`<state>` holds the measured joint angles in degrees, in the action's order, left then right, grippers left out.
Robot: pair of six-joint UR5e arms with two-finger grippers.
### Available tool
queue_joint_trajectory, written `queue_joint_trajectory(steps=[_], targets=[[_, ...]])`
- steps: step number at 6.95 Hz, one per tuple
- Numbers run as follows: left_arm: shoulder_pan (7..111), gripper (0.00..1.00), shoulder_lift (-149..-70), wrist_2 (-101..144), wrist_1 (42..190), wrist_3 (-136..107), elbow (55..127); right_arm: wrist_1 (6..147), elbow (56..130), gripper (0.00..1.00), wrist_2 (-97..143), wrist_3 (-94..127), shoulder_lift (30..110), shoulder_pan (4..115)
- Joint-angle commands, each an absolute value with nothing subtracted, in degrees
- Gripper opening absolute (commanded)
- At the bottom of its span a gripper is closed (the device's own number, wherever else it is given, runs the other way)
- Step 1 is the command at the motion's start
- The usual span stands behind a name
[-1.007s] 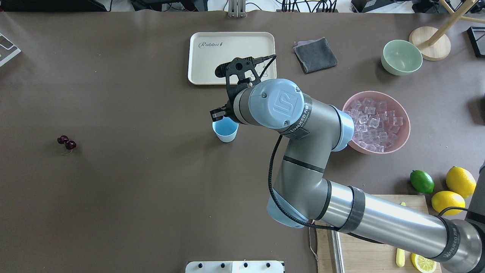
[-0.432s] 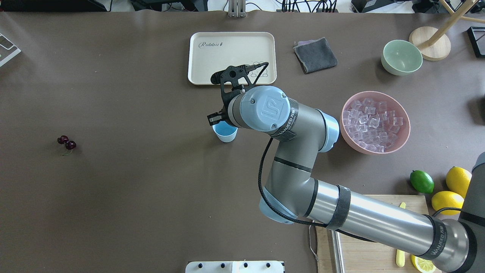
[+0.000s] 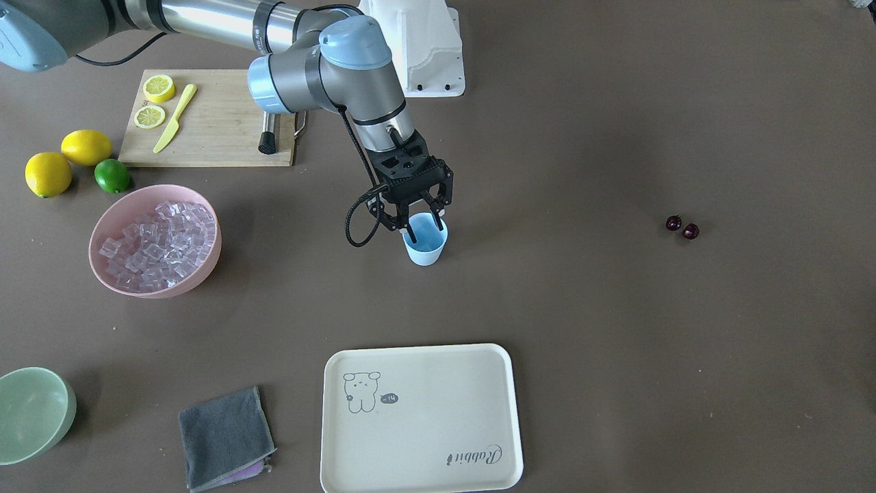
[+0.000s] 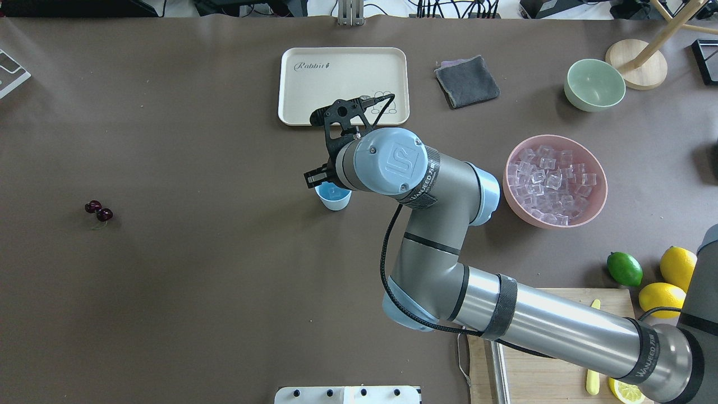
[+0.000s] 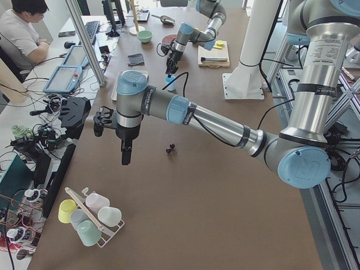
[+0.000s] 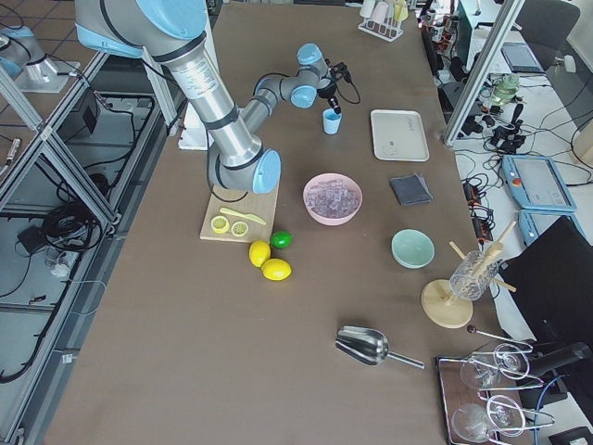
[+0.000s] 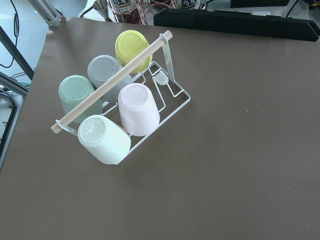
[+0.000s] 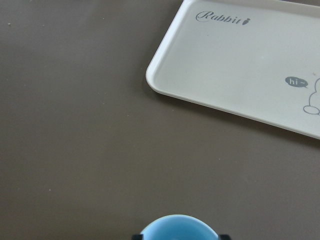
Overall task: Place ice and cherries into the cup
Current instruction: 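Open the right gripper above the blue cup to drop ice, then move the right gripper back toward the pink ice bowl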
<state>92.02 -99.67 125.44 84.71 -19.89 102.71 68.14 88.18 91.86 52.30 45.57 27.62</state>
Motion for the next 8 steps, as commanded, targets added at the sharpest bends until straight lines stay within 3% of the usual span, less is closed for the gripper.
queue_joint_trajectory(steps=[1,4,6,8], targets=[[92.02,0.98,-99.75,125.42,84.73,-19.95,102.65,68.99,89.64,1.0,93.24,52.12,45.62,29.08],[92.02,0.98,-99.67,125.42,84.73,-19.6,102.66,74.0,101.55,1.0,112.82,49.84,54.88,43.12],[92.2,0.98,-99.67,125.42,84.64,-19.86,104.06,75.58,103.35,1.0,117.66,48.61,57.73,50.67],[92.2,0.98,-99.67,125.42,84.64,-19.69,104.06,75.41,109.49,1.0,121.63,45.91,68.06,55.52]])
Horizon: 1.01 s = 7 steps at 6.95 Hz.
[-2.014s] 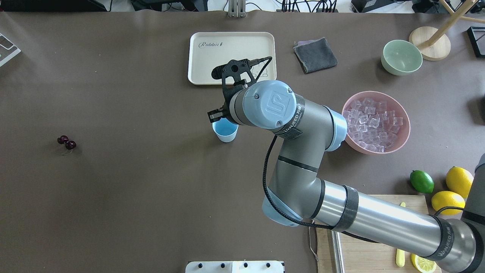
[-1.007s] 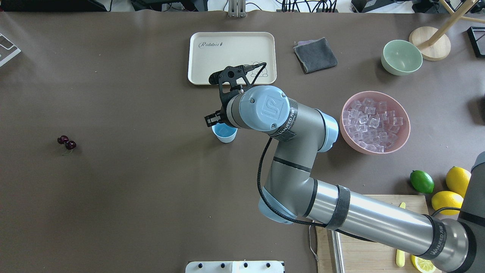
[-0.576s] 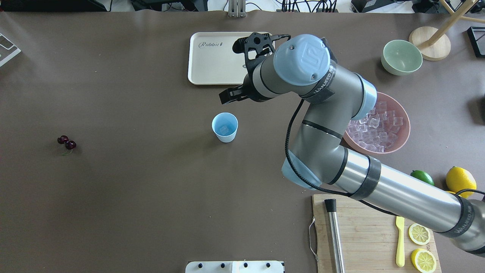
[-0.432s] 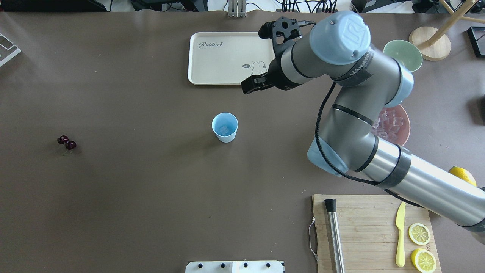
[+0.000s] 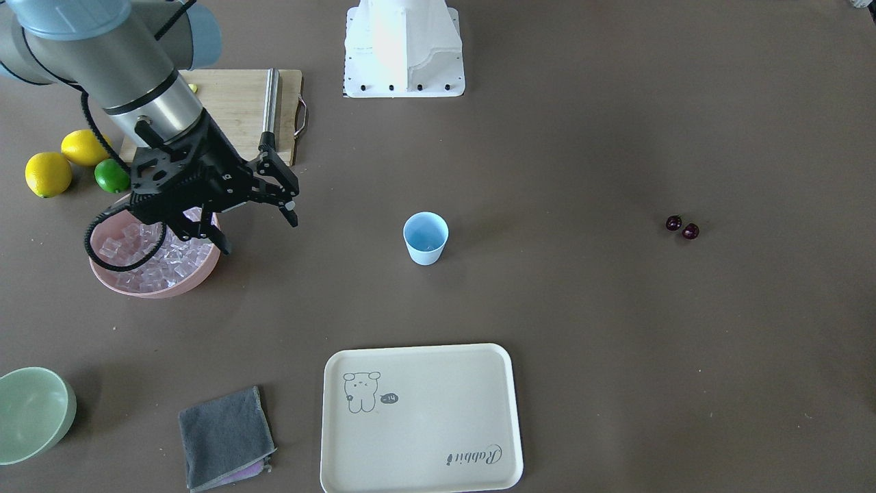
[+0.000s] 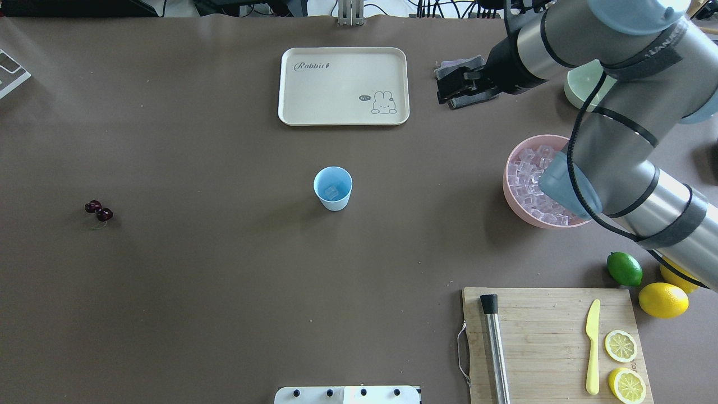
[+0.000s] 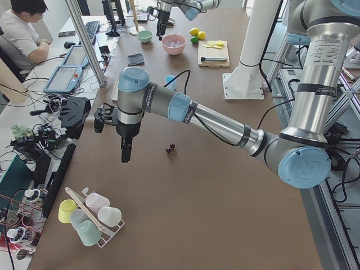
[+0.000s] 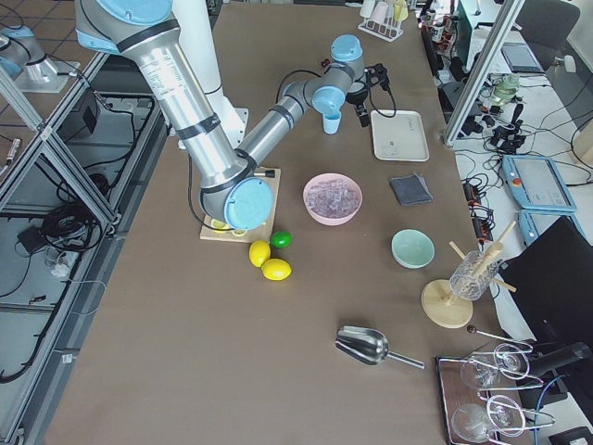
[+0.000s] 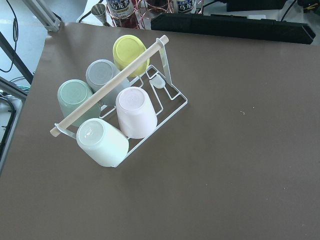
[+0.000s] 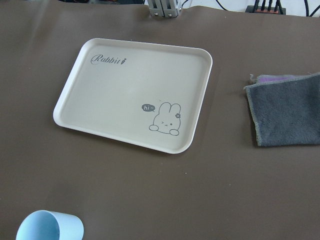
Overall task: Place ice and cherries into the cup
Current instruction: 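Move the right gripper back toward the pink ice bowl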
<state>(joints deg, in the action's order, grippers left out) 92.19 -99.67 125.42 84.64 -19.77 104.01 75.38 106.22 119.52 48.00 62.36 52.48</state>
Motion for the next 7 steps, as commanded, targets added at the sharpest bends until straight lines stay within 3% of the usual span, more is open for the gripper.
queue_joint_trajectory(steps=[1,3,7], targets=[[92.2,0.98,-99.67,125.33,84.73,-19.6,103.98,75.15,110.21,1.0,121.21,43.01,72.47,56.94],[92.11,0.98,-99.84,125.33,84.73,-19.51,103.89,74.88,109.78,1.0,119.98,37.54,77.85,58.62],[92.11,0.98,-99.76,125.33,86.75,-19.51,104.06,74.71,106.1,0.98,114.18,37.97,77.79,53.2]])
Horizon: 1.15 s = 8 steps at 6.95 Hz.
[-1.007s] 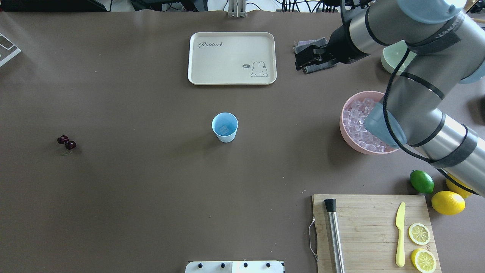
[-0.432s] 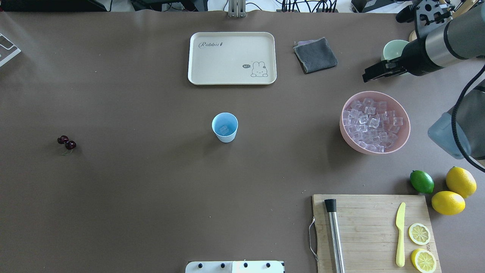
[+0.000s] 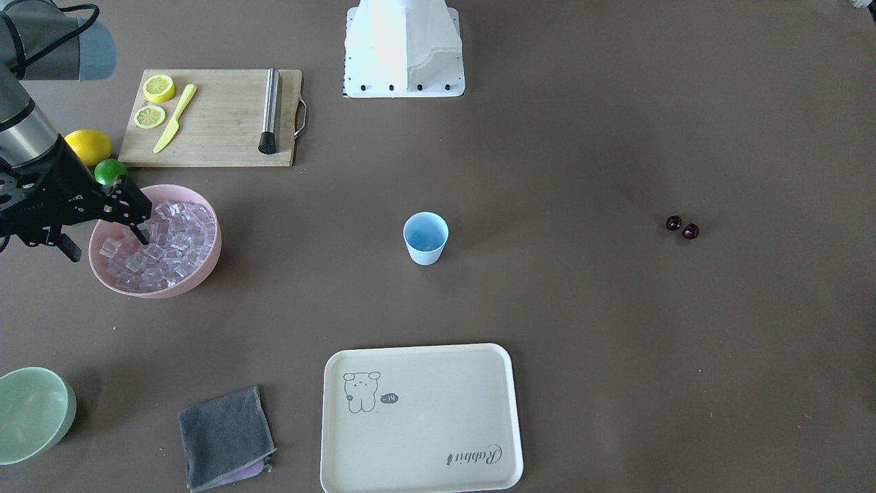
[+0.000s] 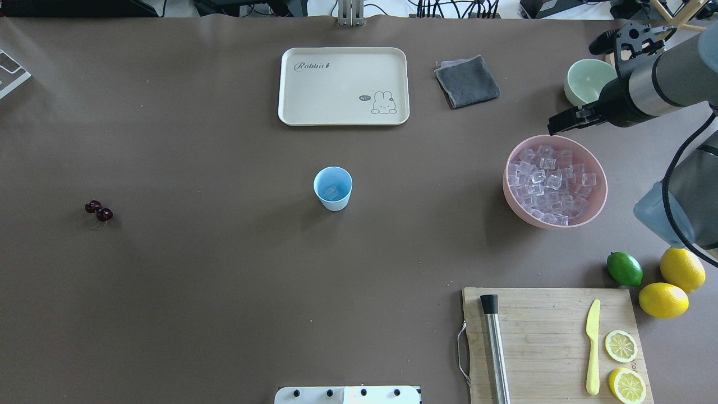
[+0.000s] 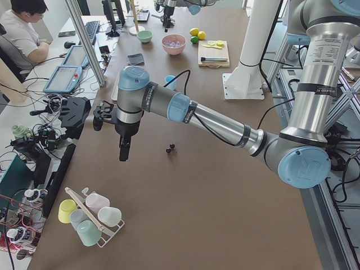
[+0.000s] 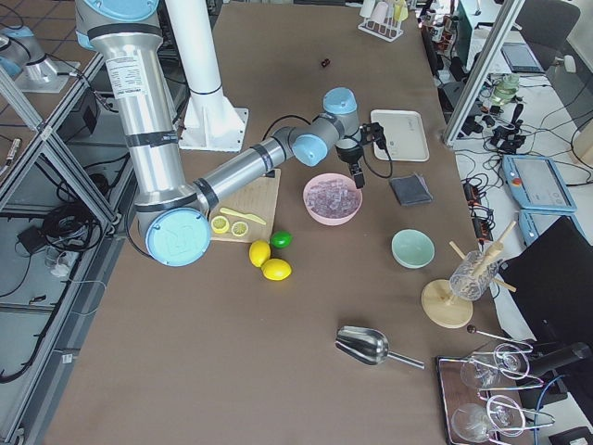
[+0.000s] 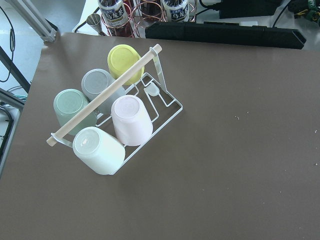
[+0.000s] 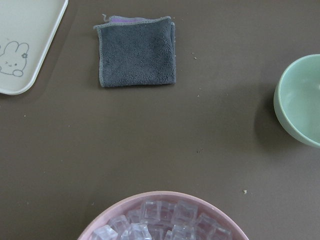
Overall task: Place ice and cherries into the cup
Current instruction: 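Lower the right gripper into the ice bowl and grasp a cube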
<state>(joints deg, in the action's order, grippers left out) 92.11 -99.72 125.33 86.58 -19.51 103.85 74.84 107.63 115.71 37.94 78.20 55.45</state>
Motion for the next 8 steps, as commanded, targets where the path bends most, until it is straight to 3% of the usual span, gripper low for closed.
queue_joint_trajectory(steps=[1,8], targets=[[92.02,0.98,-99.76,125.33,86.75,-19.51,104.06,74.62,105.74,0.98,110.6,37.53,77.61,49.52],[92.11,0.98,-100.11,125.16,87.19,-19.69,104.06,74.71,102.14,0.94,109.6,37.27,78.05,45.44]])
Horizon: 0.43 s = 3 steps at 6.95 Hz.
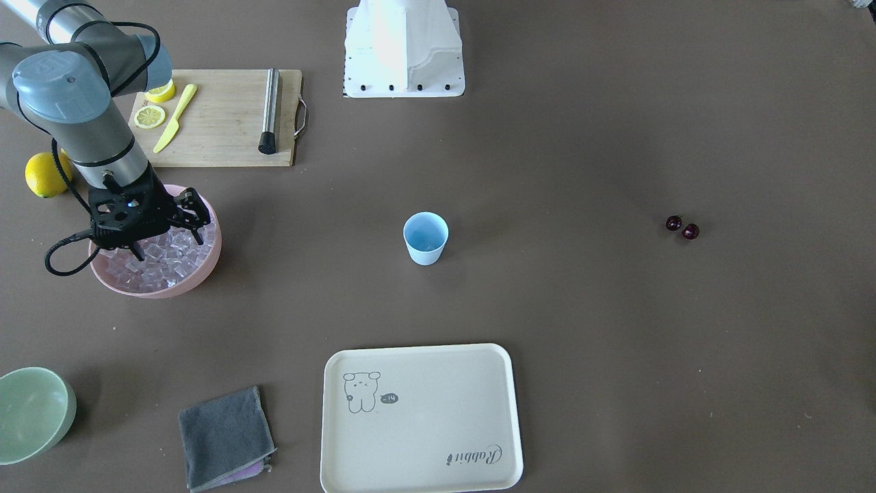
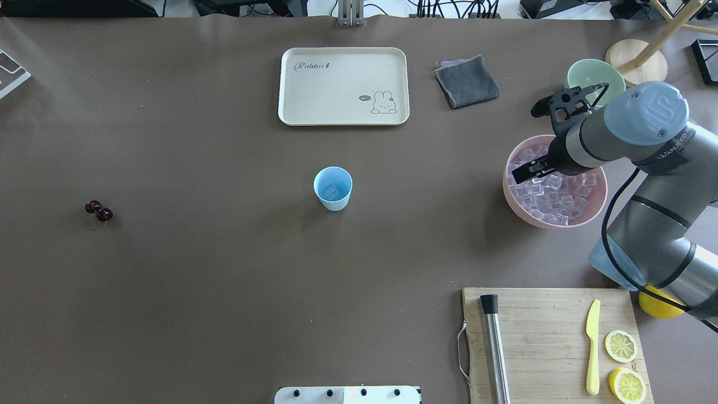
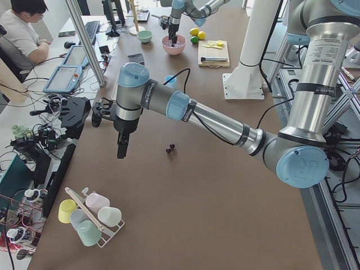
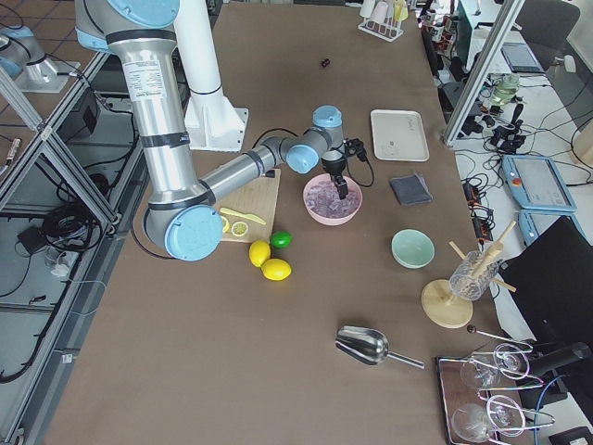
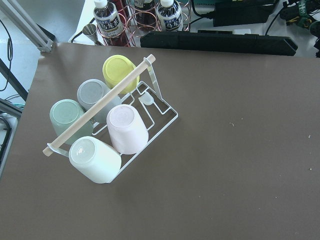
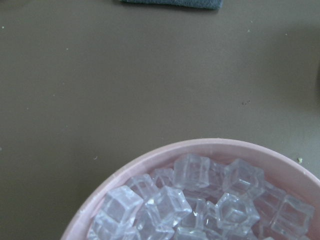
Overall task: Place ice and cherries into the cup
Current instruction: 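Lower the right gripper into the ice bowl and grasp a cube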
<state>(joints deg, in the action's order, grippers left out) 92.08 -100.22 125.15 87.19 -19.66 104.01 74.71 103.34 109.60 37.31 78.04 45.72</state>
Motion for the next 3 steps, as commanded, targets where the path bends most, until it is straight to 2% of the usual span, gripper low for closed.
queue_joint_trajectory(steps=[1,3], targets=[[92.11,0.98,-100.02,125.07,87.19,-19.69,104.5,74.79,102.13,0.93,110.12,36.13,78.31,45.53],[92.2,0.98,-99.76,125.07,87.19,-19.86,105.46,74.79,102.13,0.91,109.78,35.95,78.4,45.44]])
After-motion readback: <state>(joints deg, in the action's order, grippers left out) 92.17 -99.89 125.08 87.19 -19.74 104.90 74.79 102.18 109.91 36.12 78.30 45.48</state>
